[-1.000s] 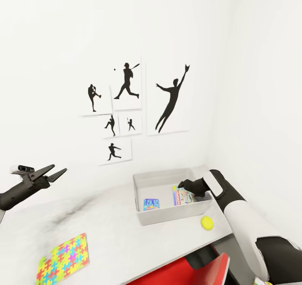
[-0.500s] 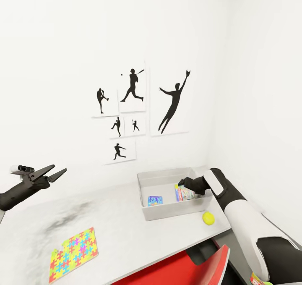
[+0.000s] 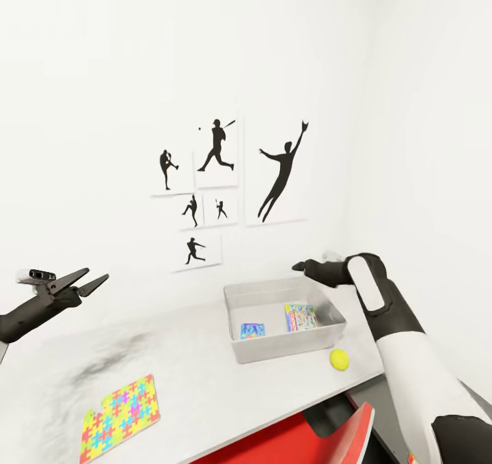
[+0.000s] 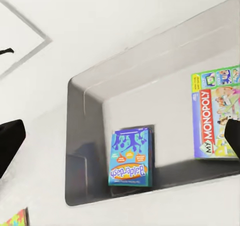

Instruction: Put all the toys in the child's room - the three board games (two on the bed and one on the table), the two jigsaw puzzles on the table, and the tennis ball on the table - inside the toy box on the table in the child's room.

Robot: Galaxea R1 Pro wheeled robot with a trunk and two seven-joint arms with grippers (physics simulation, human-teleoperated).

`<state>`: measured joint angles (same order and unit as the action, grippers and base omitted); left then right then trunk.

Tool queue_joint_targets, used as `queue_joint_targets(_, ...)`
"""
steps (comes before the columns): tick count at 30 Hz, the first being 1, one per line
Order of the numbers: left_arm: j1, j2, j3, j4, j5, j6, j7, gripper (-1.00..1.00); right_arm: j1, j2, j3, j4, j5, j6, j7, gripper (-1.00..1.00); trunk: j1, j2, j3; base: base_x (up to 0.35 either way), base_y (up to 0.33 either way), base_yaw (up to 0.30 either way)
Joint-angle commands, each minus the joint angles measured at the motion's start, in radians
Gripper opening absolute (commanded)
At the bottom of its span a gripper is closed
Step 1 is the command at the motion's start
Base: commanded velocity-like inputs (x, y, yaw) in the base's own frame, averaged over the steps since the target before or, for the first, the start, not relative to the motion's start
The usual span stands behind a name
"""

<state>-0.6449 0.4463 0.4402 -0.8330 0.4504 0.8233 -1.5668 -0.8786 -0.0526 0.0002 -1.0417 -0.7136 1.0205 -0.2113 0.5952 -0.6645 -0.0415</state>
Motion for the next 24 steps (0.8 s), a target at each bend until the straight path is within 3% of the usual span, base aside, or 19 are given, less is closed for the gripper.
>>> queue_joint_targets(1, -0.001, 0.000, 0.000, 0.000, -0.001, 0.010, -0.004, 1.00, 0.027, 0.000, -0.028, -0.050, -0.012, 0.017, -0.010, 1.00, 0.000, -0.001, 0.000, 0.000, 0.000, 0.000)
queue_joint_targets(7, -0.001, 0.000, 0.000, 0.000, -0.001, 0.010, -0.004, 1.00, 0.148, -0.001, -0.116, -0.212, -0.019, 0.027, -0.009, 1.00, 0.000, -0.001, 0.010, 0.000, 0.000, 0.000)
queue_joint_targets(15, -0.001, 0.000, 0.000, 0.000, -0.001, 0.010, -0.004, 1.00, 0.301, 0.000, -0.145, -0.392, -0.059, 0.027, -0.004, 1.00, 0.000, -0.001, 0.023, 0.000, 0.000, 0.000)
queue_joint_targets(21, -0.001, 0.000, 0.000, 0.000, -0.001, 0.010, -0.004, 1.00, 0.385, 0.000, -0.142, -0.510, -0.195, 0.027, -0.003, 1.00, 0.000, -0.001, 0.033, 0.000, 0.000, 0.000)
queue_joint_targets(24, -0.001, 0.000, 0.000, 0.000, -0.001, 0.010, -0.004, 1.00, 0.417, 0.001, -0.139, -0.521, -0.227, 0.027, -0.003, 1.00, 0.000, -0.001, 0.038, 0.000, 0.000, 0.000)
